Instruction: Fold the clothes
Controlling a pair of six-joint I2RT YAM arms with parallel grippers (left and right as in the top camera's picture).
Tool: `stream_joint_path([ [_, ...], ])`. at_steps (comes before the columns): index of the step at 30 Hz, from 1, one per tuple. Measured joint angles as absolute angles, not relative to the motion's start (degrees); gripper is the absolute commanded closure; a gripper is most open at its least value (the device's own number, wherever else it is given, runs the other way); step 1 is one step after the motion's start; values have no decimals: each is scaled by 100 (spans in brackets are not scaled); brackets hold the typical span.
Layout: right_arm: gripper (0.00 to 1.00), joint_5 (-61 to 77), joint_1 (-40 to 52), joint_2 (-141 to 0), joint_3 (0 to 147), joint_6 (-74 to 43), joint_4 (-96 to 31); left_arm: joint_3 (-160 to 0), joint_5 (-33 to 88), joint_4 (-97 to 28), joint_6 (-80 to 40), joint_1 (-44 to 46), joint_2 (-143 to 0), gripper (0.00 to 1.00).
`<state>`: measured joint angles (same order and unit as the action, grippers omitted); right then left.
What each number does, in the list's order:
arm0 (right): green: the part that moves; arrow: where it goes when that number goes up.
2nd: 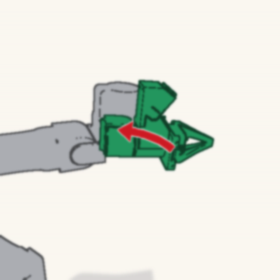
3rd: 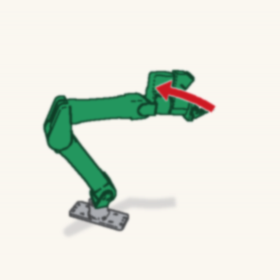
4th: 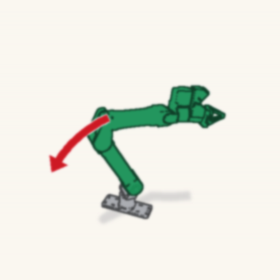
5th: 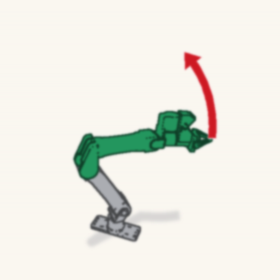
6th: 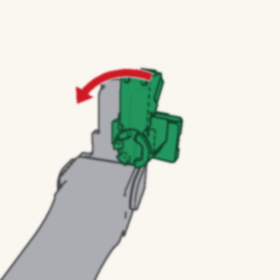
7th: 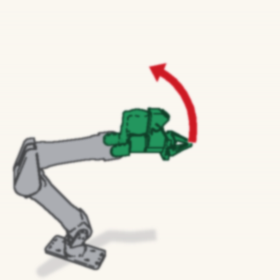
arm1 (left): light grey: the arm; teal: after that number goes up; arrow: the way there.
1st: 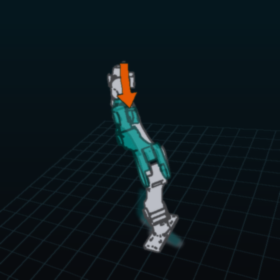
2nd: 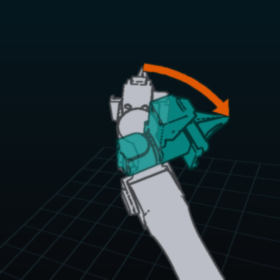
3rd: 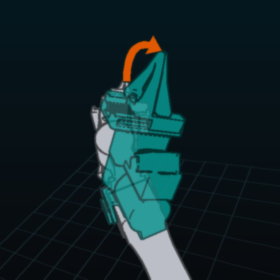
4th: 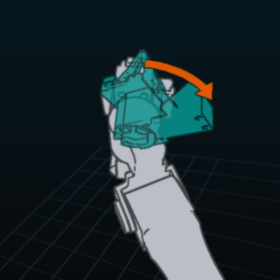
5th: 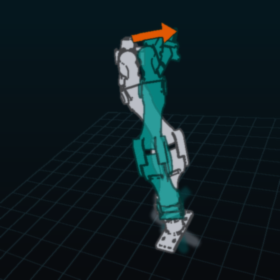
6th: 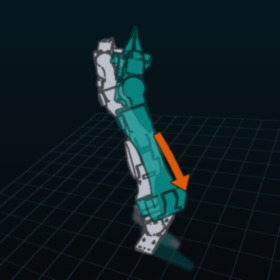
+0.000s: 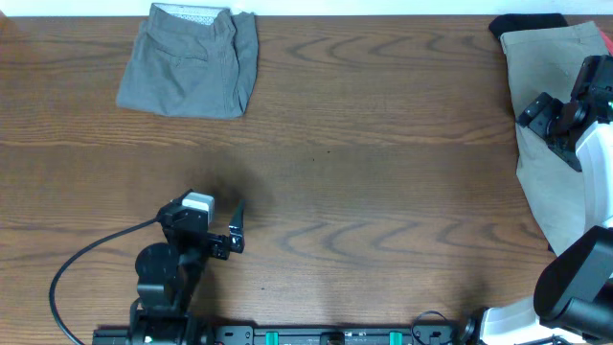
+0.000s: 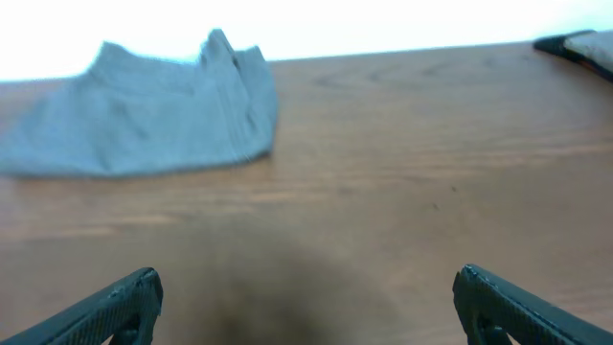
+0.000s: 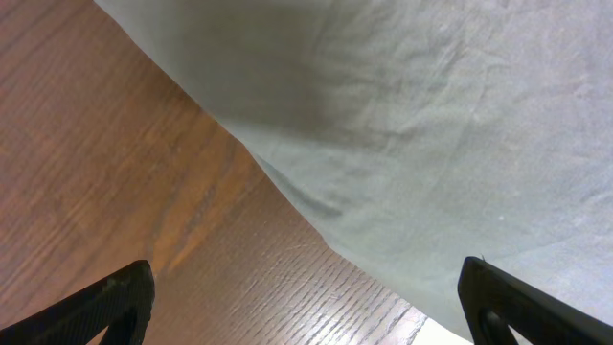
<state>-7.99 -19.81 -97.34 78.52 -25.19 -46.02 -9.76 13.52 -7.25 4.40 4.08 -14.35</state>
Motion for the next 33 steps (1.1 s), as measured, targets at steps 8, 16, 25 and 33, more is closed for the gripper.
stream_joint_path([
  [8,1,-801,-1981,-9734,7852,-2519,-4602,-515,1057,-414,587,-30,-720,2],
  [16,1,-801,-1981,-9734,7852,-2519,-4602,-469,1009,-399,1129,-113,-287,2],
  [25,1,-801,-1981,-9734,7852,-2519,-4602,-132,965,-91,1470,-137,-62,2],
  [33,1,-799,-1981,-9734,7852,-2519,-4602,-137,521,-193,1052,-141,-60,2],
])
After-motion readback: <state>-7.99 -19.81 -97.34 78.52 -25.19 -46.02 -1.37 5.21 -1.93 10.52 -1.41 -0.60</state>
